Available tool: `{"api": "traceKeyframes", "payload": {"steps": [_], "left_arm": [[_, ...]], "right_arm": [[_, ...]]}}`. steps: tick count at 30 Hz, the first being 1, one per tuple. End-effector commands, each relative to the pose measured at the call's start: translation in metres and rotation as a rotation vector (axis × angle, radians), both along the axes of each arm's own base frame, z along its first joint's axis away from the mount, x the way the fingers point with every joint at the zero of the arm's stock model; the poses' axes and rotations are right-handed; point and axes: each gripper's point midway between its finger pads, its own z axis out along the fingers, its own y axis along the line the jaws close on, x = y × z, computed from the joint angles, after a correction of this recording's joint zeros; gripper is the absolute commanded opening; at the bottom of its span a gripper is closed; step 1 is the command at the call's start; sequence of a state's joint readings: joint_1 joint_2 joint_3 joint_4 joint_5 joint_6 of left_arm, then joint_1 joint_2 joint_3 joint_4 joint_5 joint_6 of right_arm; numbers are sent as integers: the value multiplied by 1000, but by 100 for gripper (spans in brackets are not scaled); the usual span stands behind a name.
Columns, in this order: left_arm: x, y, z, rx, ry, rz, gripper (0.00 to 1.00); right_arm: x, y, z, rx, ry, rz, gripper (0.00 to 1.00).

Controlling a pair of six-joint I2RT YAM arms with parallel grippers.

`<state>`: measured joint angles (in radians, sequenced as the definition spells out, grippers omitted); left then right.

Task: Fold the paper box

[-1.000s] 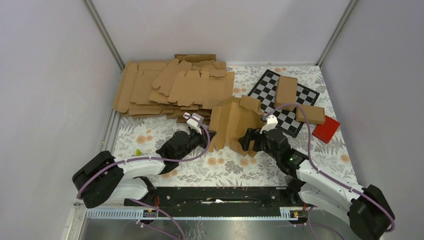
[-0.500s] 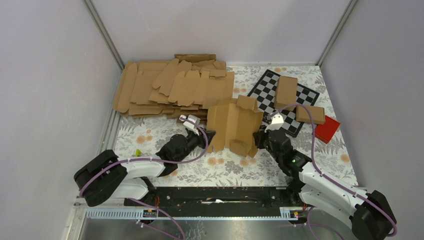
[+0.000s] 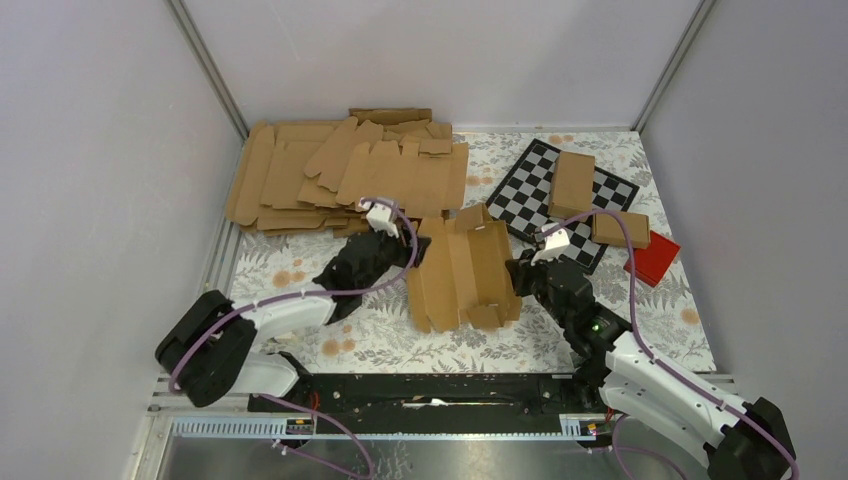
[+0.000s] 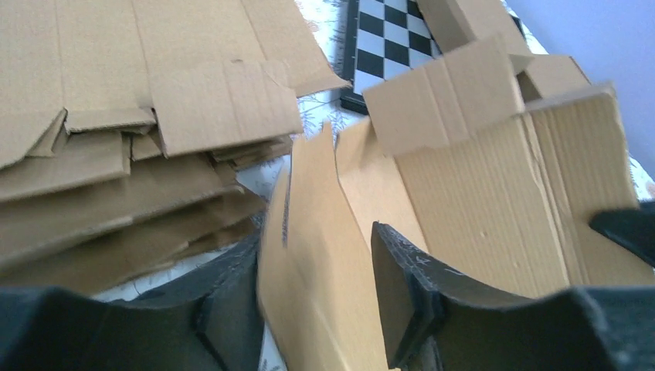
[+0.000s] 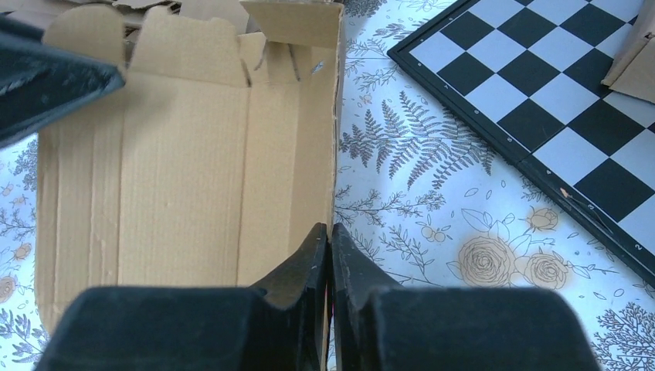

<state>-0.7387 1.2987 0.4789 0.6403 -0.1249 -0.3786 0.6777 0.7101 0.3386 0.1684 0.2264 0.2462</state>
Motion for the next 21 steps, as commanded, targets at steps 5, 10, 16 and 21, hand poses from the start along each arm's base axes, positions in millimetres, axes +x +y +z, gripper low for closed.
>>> {"api": "traceKeyframes", "payload": {"steps": [5,10,16,21], "left_arm": [[14,-13,-9,-56,206,-68,23],[3,-21,-14,-57,254,-132,33],[-9,-19,-20,-57,358,-136,49],[-18,-13,-29,-45,472,-99,49]], "right_arm": [[1,-1,10,10,-28,-10,9],[1,-8,7,9,-24,-44,9],[2,-16,6,1,-15,-93,9],[2,-19,8,6,-24,-107,9]]}}
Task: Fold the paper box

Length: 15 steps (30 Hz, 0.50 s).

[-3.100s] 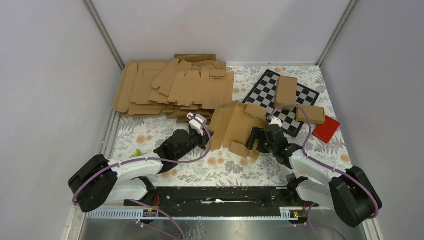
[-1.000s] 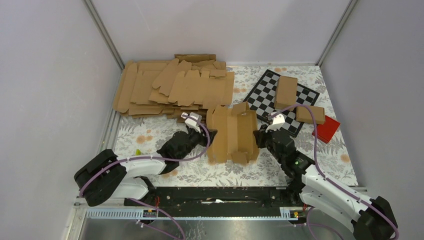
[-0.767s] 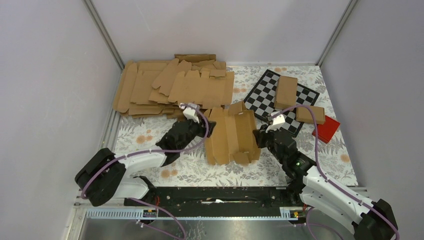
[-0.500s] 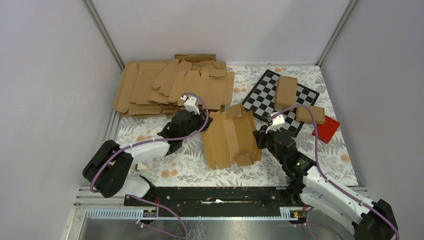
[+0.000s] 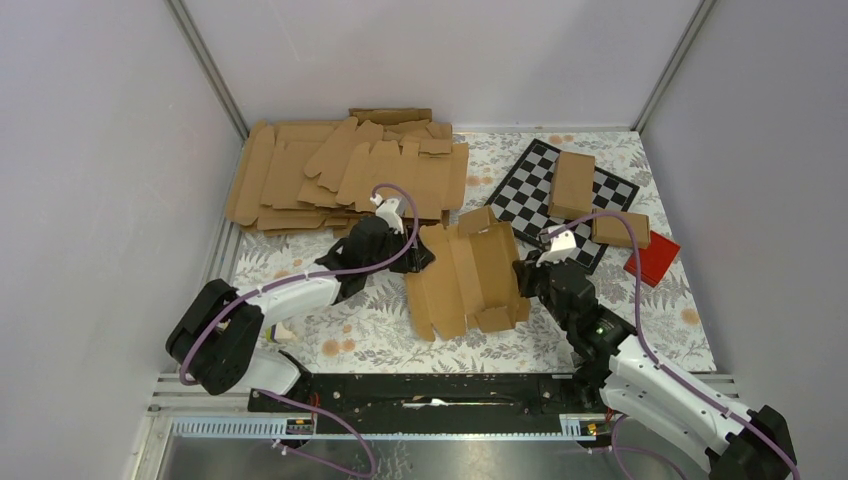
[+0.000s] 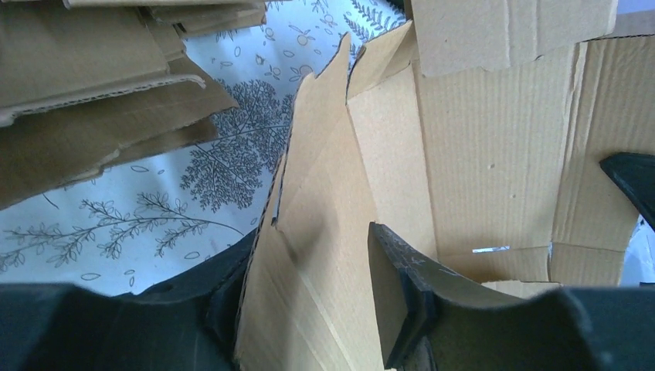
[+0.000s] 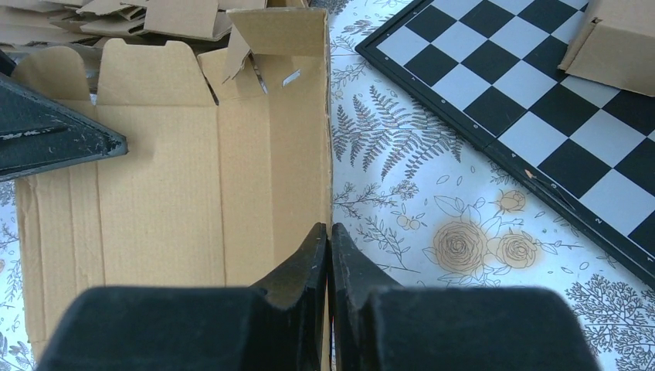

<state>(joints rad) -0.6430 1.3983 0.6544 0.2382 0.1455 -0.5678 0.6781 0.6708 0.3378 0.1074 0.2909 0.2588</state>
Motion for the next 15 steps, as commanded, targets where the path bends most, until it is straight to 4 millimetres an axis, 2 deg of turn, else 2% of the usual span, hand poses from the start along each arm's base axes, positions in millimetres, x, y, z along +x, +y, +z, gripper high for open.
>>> {"api": "traceKeyframes", "payload": {"steps": [1,3,5,6,7,8,11,15], "left_arm": [[-5,-3,16,-51,49,7,49],[-7,-2,18,-74,38,8,43],[-8,-5,22,-103,22,-17,31],[-8,-8,26,-115,12,-32,21],[-8,-12,28,-122,6,-55,6],[-7,-15,31,-126,2,-69,0],[-5,-16,35,-117,-14,-80,0],[7,-3,55,-85,-118,-14,0]], "right_arm": [[3,-5,10,26,-34,-41,9],[2,-4,10,32,-32,-38,9],[2,-2,9,36,-27,-31,9],[1,-2,9,37,-25,-28,9],[1,-1,8,39,-23,-25,9],[1,-1,7,42,-19,-25,11],[0,-1,6,43,-9,-28,24],[-3,-1,-5,41,43,-38,43]]}}
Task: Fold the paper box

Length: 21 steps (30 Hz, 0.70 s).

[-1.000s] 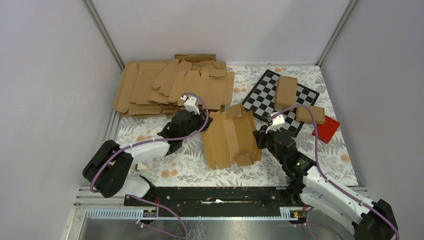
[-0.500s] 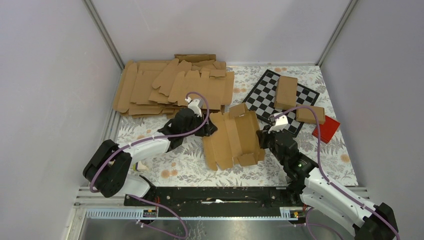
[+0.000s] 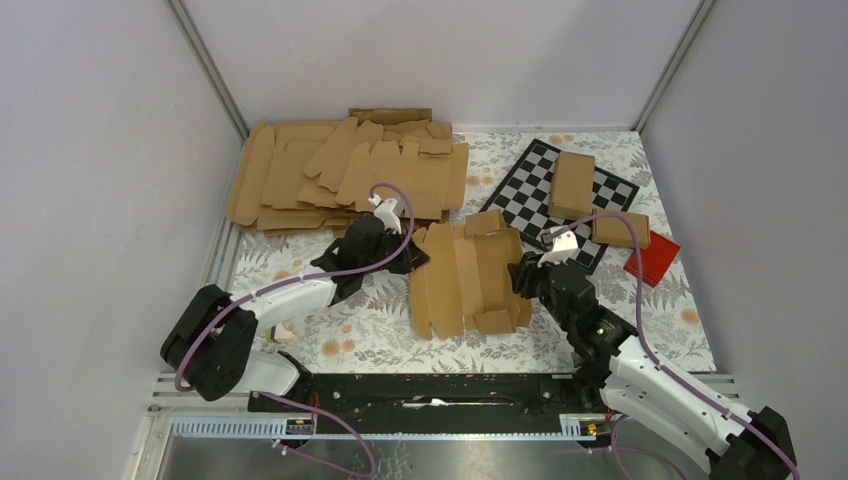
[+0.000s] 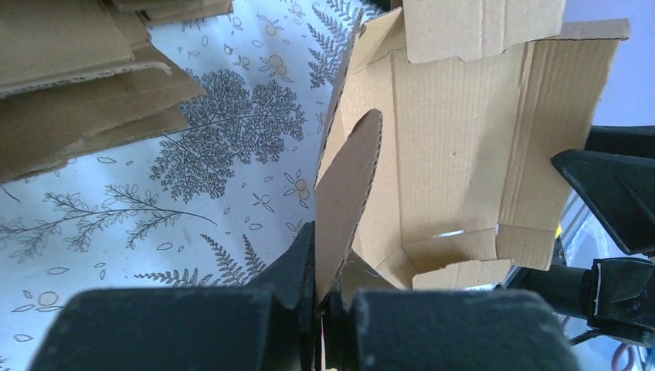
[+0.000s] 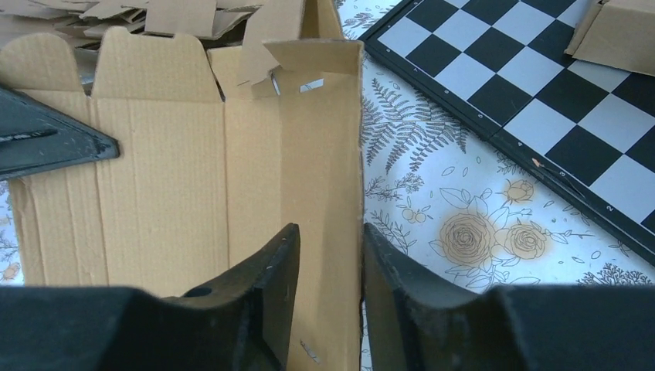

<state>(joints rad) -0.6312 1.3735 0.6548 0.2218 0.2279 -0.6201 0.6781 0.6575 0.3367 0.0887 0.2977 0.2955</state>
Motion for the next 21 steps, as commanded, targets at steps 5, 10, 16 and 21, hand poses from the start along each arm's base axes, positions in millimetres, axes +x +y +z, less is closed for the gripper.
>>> {"api": "traceKeyframes", "payload": {"steps": [5,10,16,21], "left_arm": [[22,15,76,-19,-301,67,0],[12,4,97,9,-401,15,0],[-3,-4,119,80,-571,52,0],[-12,-3,129,82,-697,73,0]], "right_arm": [[-7,4,-27,31,117,-24,71],[-1,-1,-27,-1,112,-57,99],[13,-2,5,-13,34,-75,100],[20,3,27,-10,12,-44,100]]}}
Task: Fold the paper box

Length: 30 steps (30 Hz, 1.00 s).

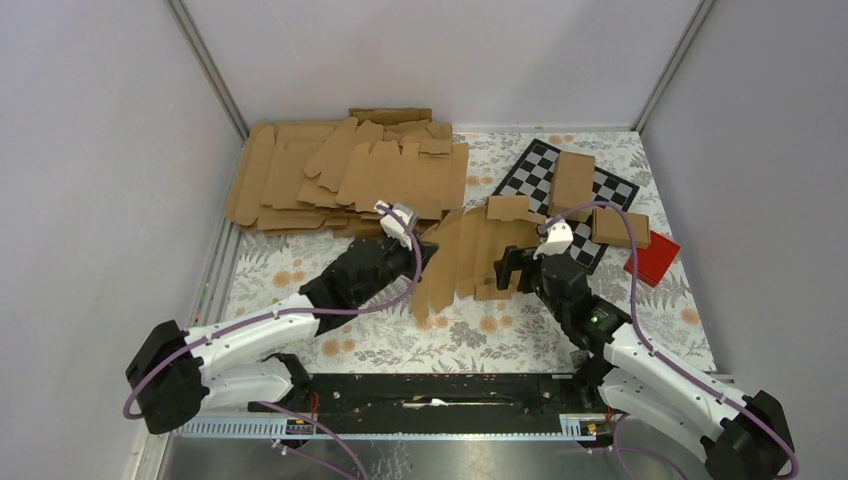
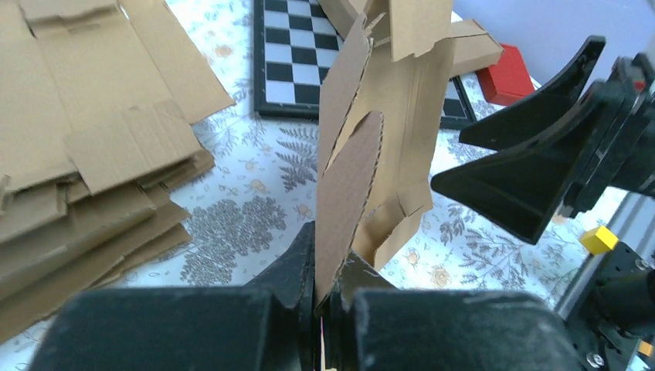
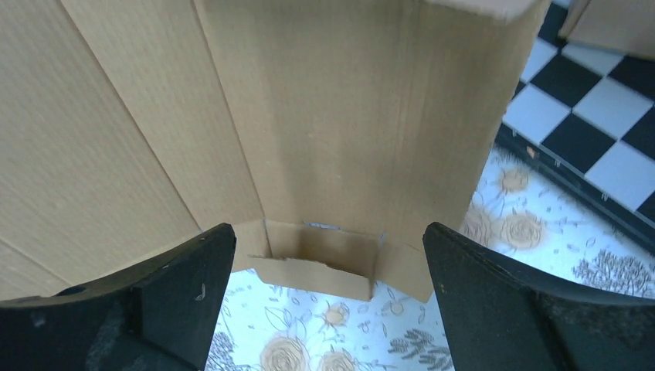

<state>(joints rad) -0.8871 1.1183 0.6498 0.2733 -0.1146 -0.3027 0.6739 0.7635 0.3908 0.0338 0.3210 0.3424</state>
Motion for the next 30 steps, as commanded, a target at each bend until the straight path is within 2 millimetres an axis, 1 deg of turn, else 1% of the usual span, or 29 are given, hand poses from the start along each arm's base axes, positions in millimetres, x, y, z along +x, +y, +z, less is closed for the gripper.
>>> {"api": "traceKeyframes", "payload": {"steps": [1,3,5,7,9,12,18,22,26,28,30], "left_arm": [[13,16,35,-22,-217,105,0],[17,23,32,17,-279,134,0],[24,31,26,62,-325,175,0],[27,33,22,98,-367,179,0],[27,33,19,112,-394,171,0],[25,33,14,110,-395,162,0],[22,34,7,86,-392,157,0],[20,31,4,77,-380,144,0],[20,30,5,66,-371,141,0],[17,29,7,56,-369,127,0],[16,28,9,46,-370,117,0]], "right_arm": [[18,2,40,13,-74,-10,100],[23,-3,36,15,-53,-26,100],[27,-7,30,66,-15,-27,100],[31,-7,26,135,14,-3,100],[32,-6,21,155,23,10,100],[31,-3,13,154,34,30,100],[30,-1,-10,181,37,23,100],[32,0,-16,190,32,22,100],[32,15,-20,194,64,102,100],[37,19,-24,216,82,94,100],[47,21,-29,226,98,62,100]]}}
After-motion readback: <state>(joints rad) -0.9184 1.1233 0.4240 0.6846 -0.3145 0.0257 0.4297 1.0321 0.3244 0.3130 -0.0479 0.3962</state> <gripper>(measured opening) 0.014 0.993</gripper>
